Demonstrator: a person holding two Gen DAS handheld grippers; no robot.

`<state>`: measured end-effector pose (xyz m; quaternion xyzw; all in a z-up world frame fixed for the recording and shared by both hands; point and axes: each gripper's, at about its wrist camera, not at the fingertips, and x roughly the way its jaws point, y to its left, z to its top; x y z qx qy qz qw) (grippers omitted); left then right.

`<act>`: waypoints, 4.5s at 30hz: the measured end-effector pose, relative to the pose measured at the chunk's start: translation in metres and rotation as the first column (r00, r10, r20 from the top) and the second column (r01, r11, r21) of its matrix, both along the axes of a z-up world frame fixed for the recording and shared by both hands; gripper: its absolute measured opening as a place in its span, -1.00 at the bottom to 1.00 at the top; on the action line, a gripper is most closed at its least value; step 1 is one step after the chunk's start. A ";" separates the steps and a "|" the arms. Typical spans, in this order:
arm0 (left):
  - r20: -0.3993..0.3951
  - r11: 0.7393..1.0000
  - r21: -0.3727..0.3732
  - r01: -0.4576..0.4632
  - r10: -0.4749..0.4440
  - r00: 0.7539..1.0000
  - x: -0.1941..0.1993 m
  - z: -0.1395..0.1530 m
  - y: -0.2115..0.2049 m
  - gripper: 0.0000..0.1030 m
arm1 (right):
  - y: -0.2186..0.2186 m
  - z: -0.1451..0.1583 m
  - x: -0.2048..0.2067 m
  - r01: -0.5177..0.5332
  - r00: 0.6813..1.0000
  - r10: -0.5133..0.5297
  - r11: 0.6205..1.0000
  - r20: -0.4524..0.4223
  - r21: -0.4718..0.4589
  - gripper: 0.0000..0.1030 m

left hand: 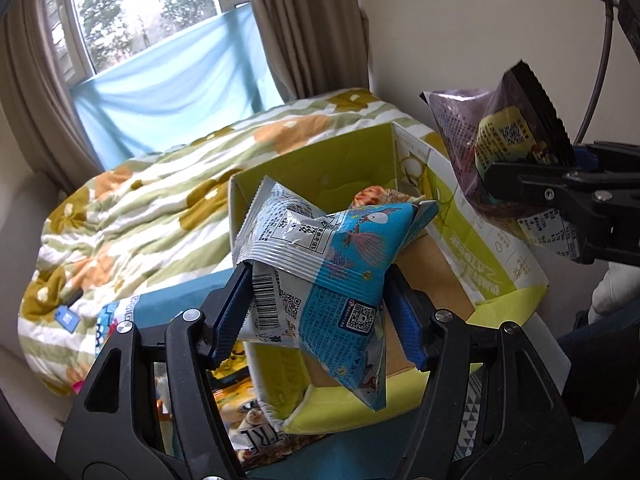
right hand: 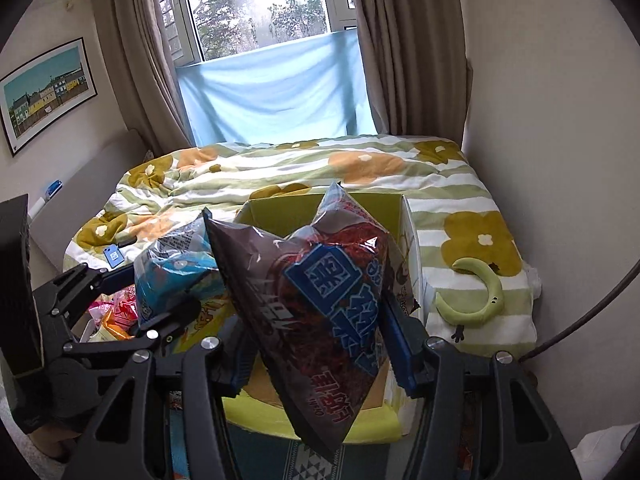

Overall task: Organize snacks
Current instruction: 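Carry both bags over the yellow box and open both tools to drop them, then withdraw both tools from the box toward the remaining snacks, then grasp the pale green biscuit pack with the left tool while the right tool grasps the striped chip bag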

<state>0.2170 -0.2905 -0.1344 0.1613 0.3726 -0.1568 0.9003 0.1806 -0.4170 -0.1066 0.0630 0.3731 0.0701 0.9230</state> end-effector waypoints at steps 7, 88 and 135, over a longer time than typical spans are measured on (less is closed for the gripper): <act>-0.061 1.000 -0.001 -0.010 0.010 0.998 0.004 -0.013 -0.012 0.99 | -0.022 -0.011 0.010 -0.029 0.999 0.031 0.998 -0.028 0.049 0.00; 0.002 0.956 -0.191 -0.222 0.227 0.974 -0.132 0.058 0.355 0.99 | 0.173 0.022 -0.077 0.044 0.998 -0.044 0.999 0.039 0.004 0.99; -0.027 0.968 0.206 -0.140 0.149 0.988 -0.029 -0.163 0.302 0.66 | 0.242 -0.165 -0.007 0.197 0.968 -0.202 0.979 -0.145 -0.048 0.98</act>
